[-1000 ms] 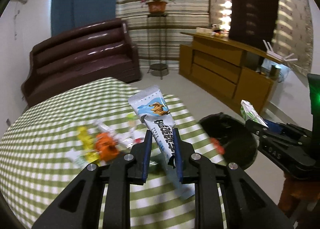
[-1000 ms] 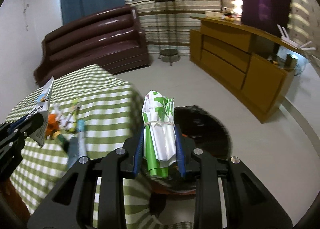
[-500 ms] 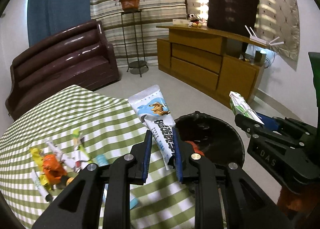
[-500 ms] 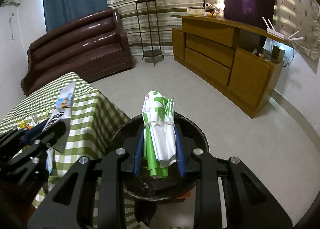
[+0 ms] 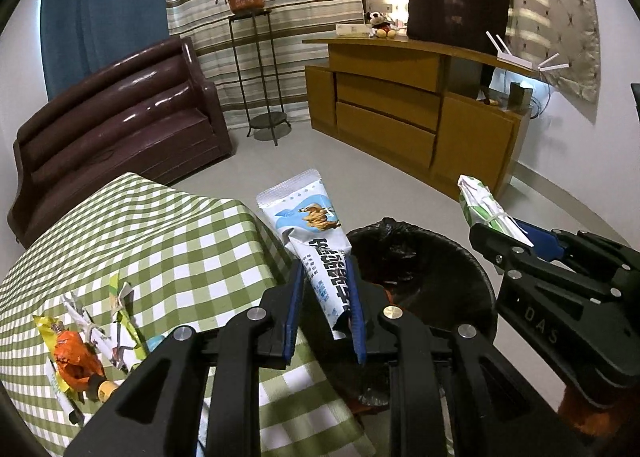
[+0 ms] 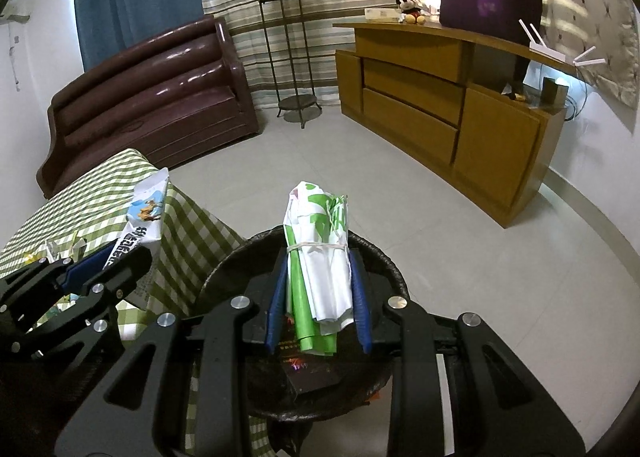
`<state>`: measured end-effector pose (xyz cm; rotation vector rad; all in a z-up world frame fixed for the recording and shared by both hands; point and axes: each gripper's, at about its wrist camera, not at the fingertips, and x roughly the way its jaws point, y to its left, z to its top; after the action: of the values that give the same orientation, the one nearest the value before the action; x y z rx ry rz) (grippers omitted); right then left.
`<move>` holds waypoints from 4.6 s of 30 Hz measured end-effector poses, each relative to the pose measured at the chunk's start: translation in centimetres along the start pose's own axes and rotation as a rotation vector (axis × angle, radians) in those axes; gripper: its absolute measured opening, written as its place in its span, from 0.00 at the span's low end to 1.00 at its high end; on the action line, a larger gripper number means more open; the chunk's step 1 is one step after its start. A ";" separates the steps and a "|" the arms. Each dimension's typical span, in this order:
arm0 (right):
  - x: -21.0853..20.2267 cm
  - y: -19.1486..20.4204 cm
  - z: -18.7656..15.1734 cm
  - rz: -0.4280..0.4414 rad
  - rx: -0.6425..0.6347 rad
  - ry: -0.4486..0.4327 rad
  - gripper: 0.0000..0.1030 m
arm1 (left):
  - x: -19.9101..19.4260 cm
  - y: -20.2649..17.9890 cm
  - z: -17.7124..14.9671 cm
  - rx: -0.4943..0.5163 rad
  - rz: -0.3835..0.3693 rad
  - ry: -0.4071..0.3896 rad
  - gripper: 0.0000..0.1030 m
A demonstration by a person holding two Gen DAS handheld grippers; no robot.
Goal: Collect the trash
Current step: 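Carry both tubes over the bin and open both grippers to drop them, then return both grippers to the table and grasp the blue tube with the right gripper, then grasp the white green-lettered tube with the left gripper while the right gripper holds the blue tube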
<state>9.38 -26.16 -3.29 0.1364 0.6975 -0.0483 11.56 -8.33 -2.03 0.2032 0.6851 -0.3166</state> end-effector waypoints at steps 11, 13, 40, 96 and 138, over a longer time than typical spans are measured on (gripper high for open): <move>-0.1 -0.6 0.2 -0.006 0.023 -0.013 0.37 | 0.0 0.4 -0.1 -0.039 0.018 0.009 0.53; -0.3 -0.5 0.2 -0.006 0.022 -0.016 0.37 | -0.2 0.5 -0.1 -0.045 0.016 0.013 0.53; -4.0 10.7 -2.7 0.183 -0.135 0.023 0.37 | -9.1 11.9 -6.0 -0.241 0.205 0.040 0.63; -3.1 20.9 -7.2 0.279 -0.267 0.198 0.26 | -11.7 21.9 -12.9 -0.406 0.314 0.124 0.68; -4.4 17.1 -5.2 0.281 -0.259 0.097 0.15 | -8.4 23.5 -12.2 -0.473 0.325 0.248 0.71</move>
<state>4.28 -8.56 -2.56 -0.0135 0.7690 0.3188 6.54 18.91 -3.96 -0.1017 0.9368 0.1887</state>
